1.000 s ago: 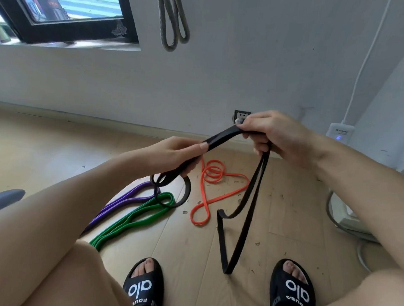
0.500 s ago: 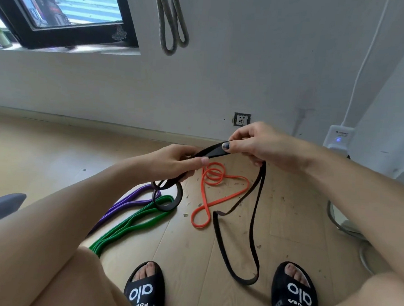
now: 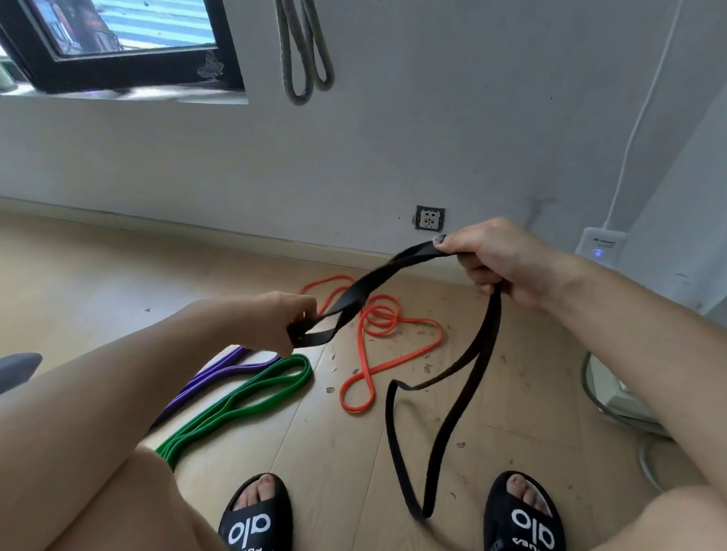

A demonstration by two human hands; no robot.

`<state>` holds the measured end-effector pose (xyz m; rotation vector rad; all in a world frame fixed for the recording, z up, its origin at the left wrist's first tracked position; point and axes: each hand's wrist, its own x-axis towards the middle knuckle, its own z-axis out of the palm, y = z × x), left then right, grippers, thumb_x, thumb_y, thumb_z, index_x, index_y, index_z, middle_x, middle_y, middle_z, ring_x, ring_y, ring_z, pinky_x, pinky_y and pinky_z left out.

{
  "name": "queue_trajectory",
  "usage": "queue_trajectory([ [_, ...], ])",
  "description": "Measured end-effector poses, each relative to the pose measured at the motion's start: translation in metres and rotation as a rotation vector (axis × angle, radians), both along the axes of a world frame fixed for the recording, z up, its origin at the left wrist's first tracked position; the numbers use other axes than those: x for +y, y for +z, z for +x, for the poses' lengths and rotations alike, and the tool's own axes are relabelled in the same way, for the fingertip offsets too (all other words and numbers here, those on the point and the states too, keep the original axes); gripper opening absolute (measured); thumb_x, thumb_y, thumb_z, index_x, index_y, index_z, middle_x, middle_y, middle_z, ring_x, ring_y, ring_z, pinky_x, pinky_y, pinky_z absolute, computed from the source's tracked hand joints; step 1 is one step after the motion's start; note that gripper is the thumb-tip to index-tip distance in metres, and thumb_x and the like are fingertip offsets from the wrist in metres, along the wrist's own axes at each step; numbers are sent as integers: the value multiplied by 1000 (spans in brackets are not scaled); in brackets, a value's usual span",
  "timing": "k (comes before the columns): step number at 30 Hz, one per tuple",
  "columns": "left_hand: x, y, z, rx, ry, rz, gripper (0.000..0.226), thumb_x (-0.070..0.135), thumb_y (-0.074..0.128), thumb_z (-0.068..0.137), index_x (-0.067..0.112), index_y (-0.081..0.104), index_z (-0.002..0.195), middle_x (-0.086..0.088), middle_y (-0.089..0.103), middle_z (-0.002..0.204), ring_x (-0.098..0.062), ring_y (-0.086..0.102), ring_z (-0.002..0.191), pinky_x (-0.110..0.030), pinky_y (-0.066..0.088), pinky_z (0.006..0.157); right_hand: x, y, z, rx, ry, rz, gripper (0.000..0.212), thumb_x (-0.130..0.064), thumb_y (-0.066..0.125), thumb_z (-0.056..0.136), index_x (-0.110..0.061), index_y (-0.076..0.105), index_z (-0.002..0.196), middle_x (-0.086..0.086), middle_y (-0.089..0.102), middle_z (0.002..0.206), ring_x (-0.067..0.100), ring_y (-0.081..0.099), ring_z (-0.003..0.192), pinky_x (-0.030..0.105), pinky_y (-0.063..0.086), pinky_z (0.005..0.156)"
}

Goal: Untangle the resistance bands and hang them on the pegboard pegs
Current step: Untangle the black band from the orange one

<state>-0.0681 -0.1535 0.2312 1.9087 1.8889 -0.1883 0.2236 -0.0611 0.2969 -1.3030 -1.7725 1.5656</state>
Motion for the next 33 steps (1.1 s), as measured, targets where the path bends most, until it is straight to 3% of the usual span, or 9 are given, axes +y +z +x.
queue_trajectory([
  [4, 6, 3, -3, 87, 6, 241, 26, 5, 67, 85, 19, 44, 88, -8, 57, 91, -33, 58, 88, -35, 40, 67, 2, -4, 5, -40, -86, -12, 26, -19, 66, 94, -19, 60, 69, -9, 30, 44, 9, 24, 38, 24, 26, 42],
  [8, 11, 4, -5, -124, 275, 428, 8, 4, 48, 94, 10, 43, 92, -17, 58, 88, -32, 70, 63, -47, 60, 56, 7, -10, 9, -53, -146, -22, 23, -16, 66, 92, -17, 57, 71, -9, 32, 42, 9, 24, 36, 25, 27, 42],
  [13, 8, 3, -1, -312, 246, 300, 16, 13, 65, 94, 13, 50, 89, -9, 69, 83, -22, 61, 61, -29, 54, 49, 10, -14, 12, -71, -205, -3, 7, -17, 67, 90, -12, 62, 93, -8, 34, 44, 9, 27, 35, 24, 28, 40],
  [16, 4, 3, 1, -301, 154, 107, 25, 24, 79, 84, 14, 56, 82, -3, 62, 72, -19, 55, 63, -33, 49, 60, 11, -15, 13, -82, -222, 3, 8, -17, 67, 90, -12, 62, 94, -7, 35, 44, 9, 28, 35, 23, 29, 40],
  [19, 3, -2, -3, -323, 144, -16, 26, 10, 80, 78, 20, 58, 89, 2, 75, 85, -20, 70, 79, -36, 55, 75, 12, -17, 13, -87, -223, 2, 10, -18, 67, 90, -12, 65, 97, -7, 36, 44, 9, 28, 36, 23, 29, 39],
  [23, 5, -2, -6, -149, 154, 129, 33, 16, 78, 80, 38, 54, 79, 6, 76, 92, -22, 70, 89, -37, 56, 82, 12, -18, 11, -108, -210, 4, 12, -16, 68, 88, -13, 60, 96, -5, 33, 46, 10, 26, 36, 23, 28, 40],
  [27, 10, 7, -5, -24, 296, 331, 24, 23, 75, 83, 25, 51, 81, -4, 70, 90, -28, 62, 78, -33, 49, 66, 12, -18, 12, -156, -195, 31, 13, -17, 70, 89, -12, 58, 93, -2, 35, 51, 12, 29, 39, 24, 30, 41],
  [30, 12, 4, -10, -119, 438, 324, 11, 9, 55, 92, 14, 47, 86, -14, 70, 84, -29, 73, 65, -45, 63, 64, 13, -20, 13, -174, -192, 37, 12, -18, 70, 88, -12, 61, 93, -1, 37, 53, 12, 30, 39, 25, 31, 41],
  [33, 11, -1, -13, -232, 532, 227, 12, 0, 41, 95, 11, 39, 95, -22, 67, 91, -29, 75, 58, -49, 65, 63, 13, -21, 11, -194, -176, 34, 12, -19, 71, 87, -11, 61, 90, -1, 37, 53, 14, 30, 42, 25, 30, 42],
])
